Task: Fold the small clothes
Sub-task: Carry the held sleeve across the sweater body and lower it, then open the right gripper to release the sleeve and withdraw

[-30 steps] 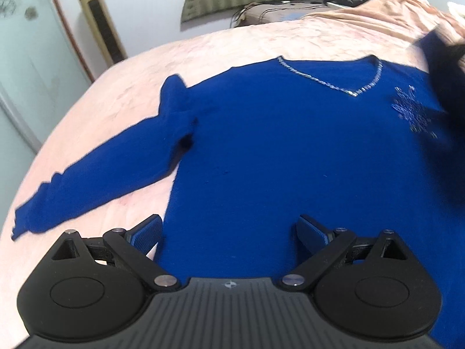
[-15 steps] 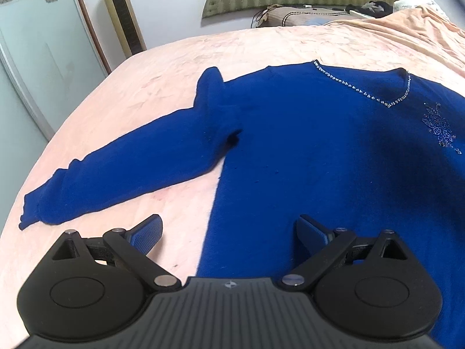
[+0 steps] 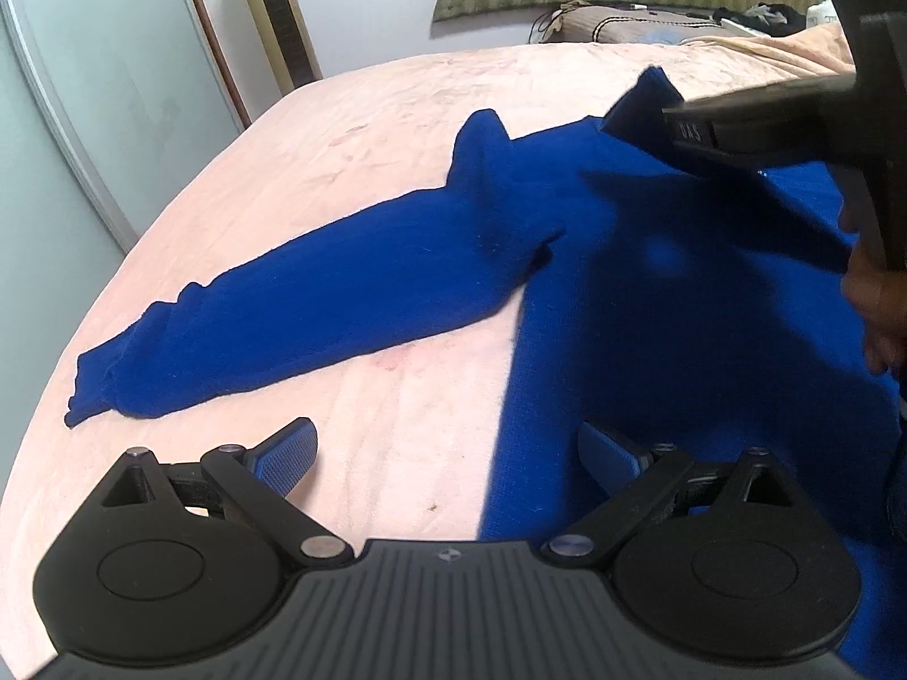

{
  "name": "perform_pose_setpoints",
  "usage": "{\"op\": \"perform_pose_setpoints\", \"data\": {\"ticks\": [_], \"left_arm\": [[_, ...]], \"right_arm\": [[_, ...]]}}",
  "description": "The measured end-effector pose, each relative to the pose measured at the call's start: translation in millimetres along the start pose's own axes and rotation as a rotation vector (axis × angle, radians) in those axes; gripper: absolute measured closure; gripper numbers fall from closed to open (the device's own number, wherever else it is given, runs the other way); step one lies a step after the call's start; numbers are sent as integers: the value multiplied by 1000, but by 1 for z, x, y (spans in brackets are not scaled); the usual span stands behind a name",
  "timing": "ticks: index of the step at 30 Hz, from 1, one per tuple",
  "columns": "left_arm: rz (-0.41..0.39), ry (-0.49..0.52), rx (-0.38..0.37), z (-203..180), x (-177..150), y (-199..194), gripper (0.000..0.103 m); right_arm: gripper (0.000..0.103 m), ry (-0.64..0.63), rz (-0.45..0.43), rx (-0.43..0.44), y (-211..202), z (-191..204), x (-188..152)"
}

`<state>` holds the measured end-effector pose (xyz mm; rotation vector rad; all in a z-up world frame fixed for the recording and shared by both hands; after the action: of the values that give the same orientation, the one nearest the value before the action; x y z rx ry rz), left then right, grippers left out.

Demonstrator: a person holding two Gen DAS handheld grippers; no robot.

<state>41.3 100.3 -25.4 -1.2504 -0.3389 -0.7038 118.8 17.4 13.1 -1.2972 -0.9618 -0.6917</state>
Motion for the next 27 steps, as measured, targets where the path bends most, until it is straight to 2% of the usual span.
{"op": "perform_pose_setpoints", "data": {"ticks": [1, 6, 9, 13, 16, 18, 20, 21, 24, 27], "left_arm": [[1, -1, -2, 0, -1, 1, 4], [6, -8, -3, 1, -3, 1, 4], [9, -13, -4, 2, -3, 2, 4], [10, -11, -2, 2, -4, 3, 4], [10, -12, -2, 1, -4, 3, 4], [13, -13, -2, 2, -4, 4, 4], [10, -14, -4, 2, -4, 4, 4], [10, -15, -2, 3, -4, 4, 4], [14, -20, 2, 4, -2, 5, 4], [14, -20, 7, 2, 0, 5, 4]], "right_arm": [[96, 9, 4, 4, -7, -4, -5], [96, 52, 44, 35, 13, -38, -5], [96, 51, 54, 47, 18, -35, -13], [95, 76, 17, 64, 15, -27, -11], [95, 88, 58, 86, 23, -23, -13], [89, 101, 96, 116, 28, -23, -17], [77, 150, 179, 183, 33, -26, -19], [76, 190, 199, 229, 31, -30, -19], [70, 315, 169, 310, 13, -47, -11], [66, 445, 185, 318, 6, -67, -7]]}}
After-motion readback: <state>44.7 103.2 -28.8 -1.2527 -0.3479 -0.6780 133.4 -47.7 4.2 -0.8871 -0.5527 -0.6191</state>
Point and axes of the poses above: each gripper's, at about its wrist camera, not at the fingertips, and y roughly the way its jaws point, z to its left, x to its top, the point moved 2 cm from there along y, roughly the way its jaws point, and after that the axes turned 10 degrees about y, right-handed, at the moved point
